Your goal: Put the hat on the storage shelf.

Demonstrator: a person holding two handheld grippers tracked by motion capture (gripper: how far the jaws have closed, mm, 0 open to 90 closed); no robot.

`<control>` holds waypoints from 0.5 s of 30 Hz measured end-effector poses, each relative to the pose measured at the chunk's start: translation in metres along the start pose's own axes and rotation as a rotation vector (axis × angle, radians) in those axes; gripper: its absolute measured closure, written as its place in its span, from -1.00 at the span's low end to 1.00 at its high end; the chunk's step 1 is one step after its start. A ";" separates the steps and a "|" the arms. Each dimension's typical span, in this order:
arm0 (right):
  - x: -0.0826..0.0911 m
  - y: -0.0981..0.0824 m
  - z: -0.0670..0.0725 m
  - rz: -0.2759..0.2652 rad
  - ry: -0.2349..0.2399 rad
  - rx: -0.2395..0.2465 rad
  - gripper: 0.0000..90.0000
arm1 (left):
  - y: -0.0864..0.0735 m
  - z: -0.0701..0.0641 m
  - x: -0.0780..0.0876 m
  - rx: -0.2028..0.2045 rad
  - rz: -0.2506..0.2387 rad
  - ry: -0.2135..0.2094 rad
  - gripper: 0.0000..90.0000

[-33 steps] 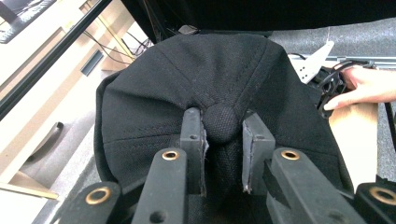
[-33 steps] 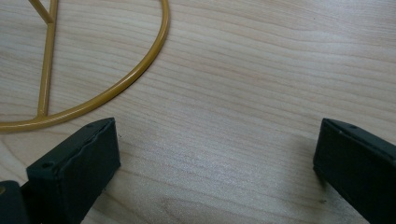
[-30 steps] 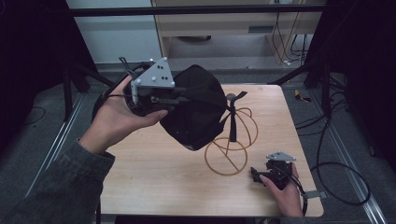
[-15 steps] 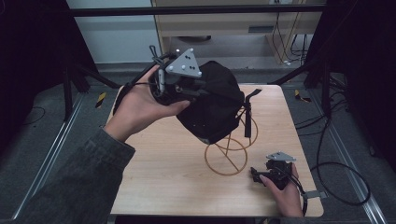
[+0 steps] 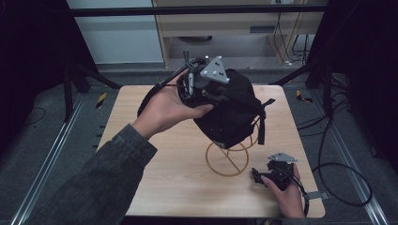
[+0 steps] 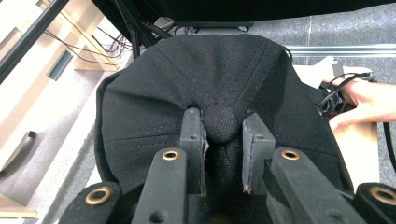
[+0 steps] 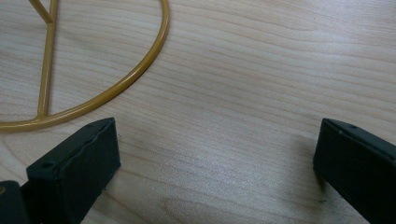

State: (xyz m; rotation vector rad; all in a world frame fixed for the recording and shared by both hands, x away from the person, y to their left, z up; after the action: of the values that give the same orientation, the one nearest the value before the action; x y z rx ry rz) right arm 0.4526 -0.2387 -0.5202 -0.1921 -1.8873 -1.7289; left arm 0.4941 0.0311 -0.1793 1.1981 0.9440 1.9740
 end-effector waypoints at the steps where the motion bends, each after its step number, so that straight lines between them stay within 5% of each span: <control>1: 0.000 0.000 0.000 0.000 0.001 -0.001 -0.99 | 0.000 0.000 -0.002 0.000 -0.004 -0.002 0.65; 15: 0.000 0.000 0.000 0.000 0.000 0.001 -0.99 | -0.005 0.000 -0.028 0.017 0.033 -0.026 0.64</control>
State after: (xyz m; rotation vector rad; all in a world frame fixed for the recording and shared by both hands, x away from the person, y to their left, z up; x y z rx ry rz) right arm 0.4526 -0.2388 -0.5202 -0.1918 -1.8887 -1.7279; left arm 0.5056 0.0115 -0.1957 1.2530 0.9355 1.9750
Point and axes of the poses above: each handheld gripper's, and its own axes: x roughly backward along the jaws, y roughly out of its top, z roughly to its left, the point moved 1 cm from there along -x, roughly forward along the jaws, and after that the axes turned 14 degrees about -z, right-handed, at the moved point
